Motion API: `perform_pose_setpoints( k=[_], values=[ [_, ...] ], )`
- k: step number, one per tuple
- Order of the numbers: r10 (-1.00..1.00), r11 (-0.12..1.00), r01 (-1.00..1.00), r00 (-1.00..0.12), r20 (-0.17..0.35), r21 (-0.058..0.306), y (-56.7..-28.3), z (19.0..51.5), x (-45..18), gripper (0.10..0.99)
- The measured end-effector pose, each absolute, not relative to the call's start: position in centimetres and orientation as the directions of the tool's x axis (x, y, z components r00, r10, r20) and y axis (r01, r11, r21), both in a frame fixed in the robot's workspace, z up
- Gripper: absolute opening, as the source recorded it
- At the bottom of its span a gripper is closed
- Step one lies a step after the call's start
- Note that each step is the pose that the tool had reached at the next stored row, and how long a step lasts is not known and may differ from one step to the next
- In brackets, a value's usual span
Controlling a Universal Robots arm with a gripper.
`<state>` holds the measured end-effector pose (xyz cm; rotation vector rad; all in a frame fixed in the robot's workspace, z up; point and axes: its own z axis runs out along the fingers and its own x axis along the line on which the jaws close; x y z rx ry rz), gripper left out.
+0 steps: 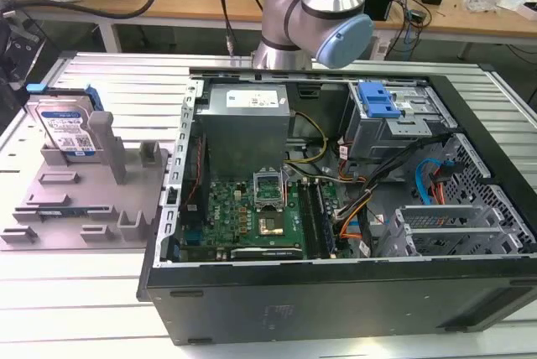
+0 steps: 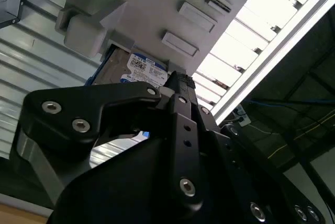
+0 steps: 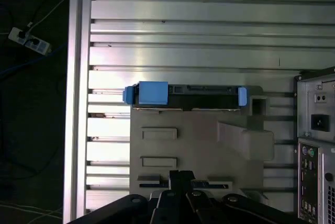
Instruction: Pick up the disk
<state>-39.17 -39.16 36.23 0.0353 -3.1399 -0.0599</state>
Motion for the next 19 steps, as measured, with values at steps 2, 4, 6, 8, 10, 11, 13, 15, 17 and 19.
perform_pose_setpoints(
  k=[2,4,6,8,10,11,13,15,17,19],
  values=[
    [-0.070,0.997,-0.070,-0.998,0.001,0.038,-39.16,36.22,-39.18,0.106],
    [-0.172,0.984,-0.172,-0.985,0.001,0.038,-39.16,36.21,-39.17,0.106],
    [-0.212,0.977,-0.212,-0.977,0.001,0.038,-39.16,36.19,-39.17,0.106],
    [-0.289,0.957,-0.289,-0.957,0.001,0.038,-39.16,36.16,-39.17,0.106],
    [-0.368,0.929,-0.368,-0.930,0.001,0.038,-39.16,36.13,-39.17,0.106],
    [-0.386,0.922,-0.385,-0.923,0.001,0.038,-39.16,36.12,-39.17,0.106],
    [-0.461,0.887,-0.460,-0.888,0.001,0.038,-39.16,36.09,-39.17,0.106],
    [-0.517,0.855,-0.516,-0.856,0.001,0.038,-39.16,36.06,-39.17,0.106],
    [-0.550,0.835,-0.549,-0.835,0.001,0.038,-39.16,36.05,-39.17,0.114],
    [-0.606,0.795,-0.605,-0.796,0.001,0.038,-39.17,36.04,-39.17,0.294]
  ],
)
